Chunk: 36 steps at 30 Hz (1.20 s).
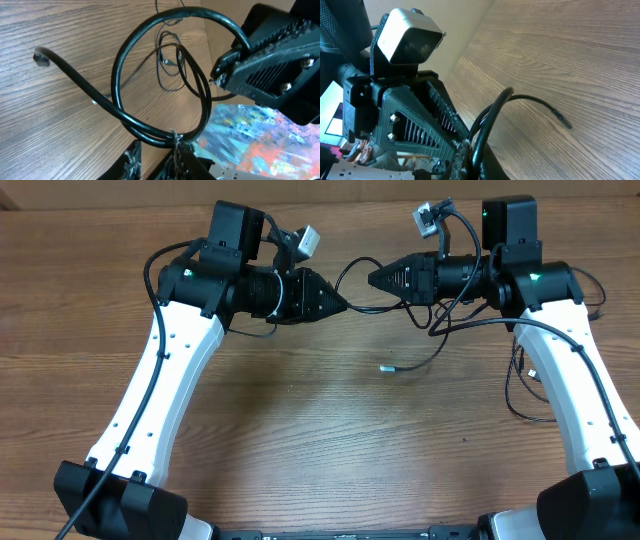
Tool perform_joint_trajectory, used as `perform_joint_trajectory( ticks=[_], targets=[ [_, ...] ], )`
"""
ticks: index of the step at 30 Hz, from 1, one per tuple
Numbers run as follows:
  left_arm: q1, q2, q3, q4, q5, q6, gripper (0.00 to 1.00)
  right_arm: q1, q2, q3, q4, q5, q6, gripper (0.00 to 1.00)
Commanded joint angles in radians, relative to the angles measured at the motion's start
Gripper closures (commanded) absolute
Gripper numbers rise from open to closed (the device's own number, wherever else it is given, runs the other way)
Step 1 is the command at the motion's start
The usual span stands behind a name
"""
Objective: Untangle cables
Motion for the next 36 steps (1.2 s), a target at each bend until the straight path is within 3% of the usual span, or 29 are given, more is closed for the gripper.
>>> perform_joint_trajectory(
  ticks=[1, 4, 7, 10, 15, 22, 24, 25, 29, 31, 36],
  targets=[
    [-0.008, 0.008, 0.009, 0.012, 0.016, -0.026, 0.77, -0.002, -0.018, 0.011, 0.001, -0.041, 0.001, 0.96],
    [-0.008, 0.008, 0.009, 0.008, 0.012, -0.078, 0.78, -0.002, -0.018, 0.011, 0.001, -0.043, 0.001, 0.96],
    [-0.008, 0.008, 0.008, -0.064, -0.066, -0.356, 0.75, -0.002, -0.018, 0.011, 0.001, -0.044, 0.001, 0.96],
    [-0.014, 0.008, 0.008, -0.031, -0.064, -0.485, 0.72, -0.002, -0.018, 0.011, 0.001, -0.043, 0.001, 0.96],
    [-0.021, 0.008, 0.008, 0.031, -0.074, -0.553, 0.71, -0.002, -0.018, 0.011, 0.001, -0.043, 0.001, 0.96],
    [-0.040, 0.008, 0.008, 0.051, -0.128, -0.571, 0.73, -0.002, -0.018, 0.011, 0.001, -0.043, 0.001, 0.96],
    [-0.040, 0.008, 0.008, 0.051, -0.137, -0.570, 0.81, -0.002, -0.018, 0.011, 0.000, -0.043, 0.001, 0.96],
    [-0.039, 0.008, 0.008, 0.048, -0.161, -0.562, 0.96, -0.002, -0.018, 0.011, -0.003, -0.043, 0.001, 0.96],
    [-0.038, 0.006, 0.008, 0.032, -0.221, -0.499, 0.96, -0.005, -0.018, 0.011, -0.007, -0.004, 0.001, 0.96],
    [-0.030, 0.005, 0.009, -0.003, -0.257, -0.471, 0.96, -0.010, -0.018, 0.011, -0.024, 0.089, 0.005, 0.96],
    [0.026, -0.011, 0.010, -0.086, -0.269, -0.350, 0.96, -0.028, -0.018, 0.011, -0.138, 0.619, 0.100, 0.96]
  ],
)
